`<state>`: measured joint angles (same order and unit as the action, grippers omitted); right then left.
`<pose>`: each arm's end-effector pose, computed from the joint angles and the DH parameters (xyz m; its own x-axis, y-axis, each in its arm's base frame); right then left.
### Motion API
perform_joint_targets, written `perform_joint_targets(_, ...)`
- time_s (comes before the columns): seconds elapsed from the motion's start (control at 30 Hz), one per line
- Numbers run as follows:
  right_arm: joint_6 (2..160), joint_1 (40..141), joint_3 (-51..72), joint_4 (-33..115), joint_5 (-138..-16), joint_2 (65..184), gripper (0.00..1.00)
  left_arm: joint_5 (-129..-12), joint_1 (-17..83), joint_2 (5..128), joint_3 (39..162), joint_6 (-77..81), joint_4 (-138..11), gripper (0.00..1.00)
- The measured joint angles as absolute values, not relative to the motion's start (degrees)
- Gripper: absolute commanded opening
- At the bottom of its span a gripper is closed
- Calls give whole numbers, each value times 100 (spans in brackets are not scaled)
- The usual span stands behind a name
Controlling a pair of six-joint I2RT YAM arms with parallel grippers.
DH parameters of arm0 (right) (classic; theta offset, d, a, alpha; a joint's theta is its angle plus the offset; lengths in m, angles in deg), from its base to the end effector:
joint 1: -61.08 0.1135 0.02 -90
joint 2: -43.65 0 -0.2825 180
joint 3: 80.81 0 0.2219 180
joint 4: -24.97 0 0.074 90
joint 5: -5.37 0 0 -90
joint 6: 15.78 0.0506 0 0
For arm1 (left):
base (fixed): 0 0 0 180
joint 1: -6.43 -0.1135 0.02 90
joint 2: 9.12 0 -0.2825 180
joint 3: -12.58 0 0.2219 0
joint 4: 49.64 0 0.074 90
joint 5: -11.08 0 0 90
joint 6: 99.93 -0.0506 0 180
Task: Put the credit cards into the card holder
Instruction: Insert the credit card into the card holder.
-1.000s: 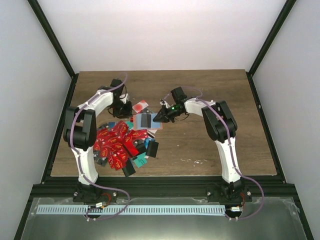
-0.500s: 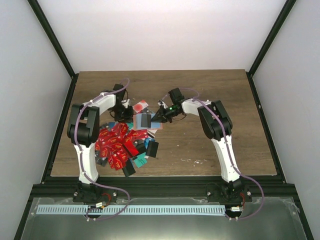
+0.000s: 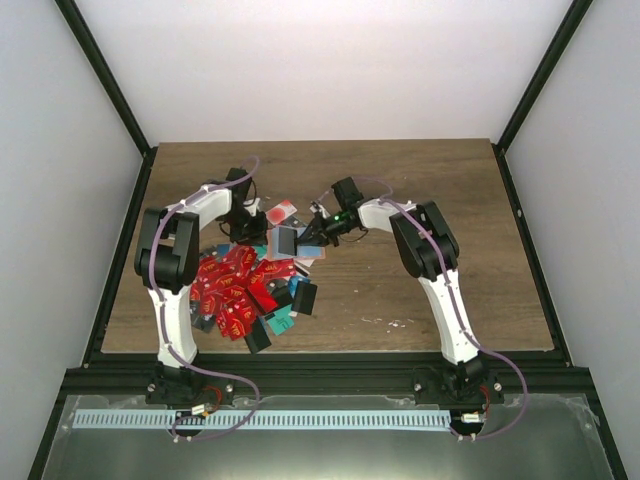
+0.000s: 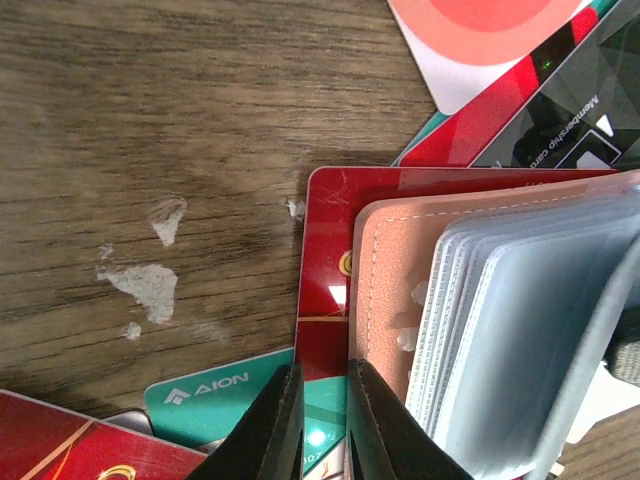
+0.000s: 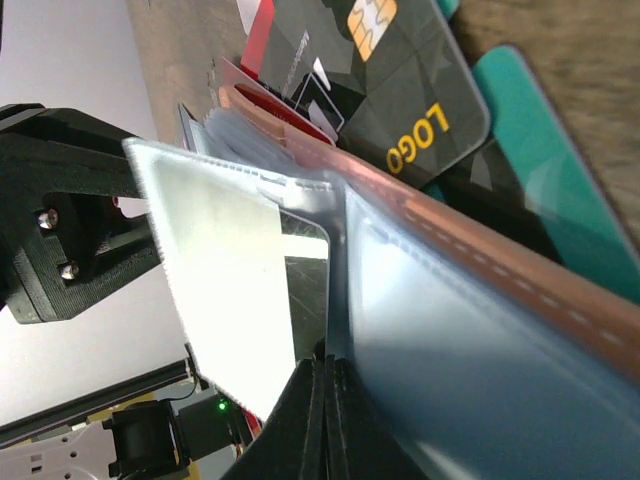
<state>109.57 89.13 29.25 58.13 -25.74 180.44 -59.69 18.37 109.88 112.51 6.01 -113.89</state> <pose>0.3982 0.2613 0.1205 -0.9826 -0.1848 0.0193 -0.0656 0.4425 0.8943 0.3692 -0.0951 0.1671 -0.9983 -0.0539 -0.0220 -0.0430 0.9371 -0.3465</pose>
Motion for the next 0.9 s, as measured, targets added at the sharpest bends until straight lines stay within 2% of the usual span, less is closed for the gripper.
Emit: perform_joint_targets(0.9,11222,8975,2745,5343,-2484,18014,1,-5934,2091,11041,11308,765,-11343,14)
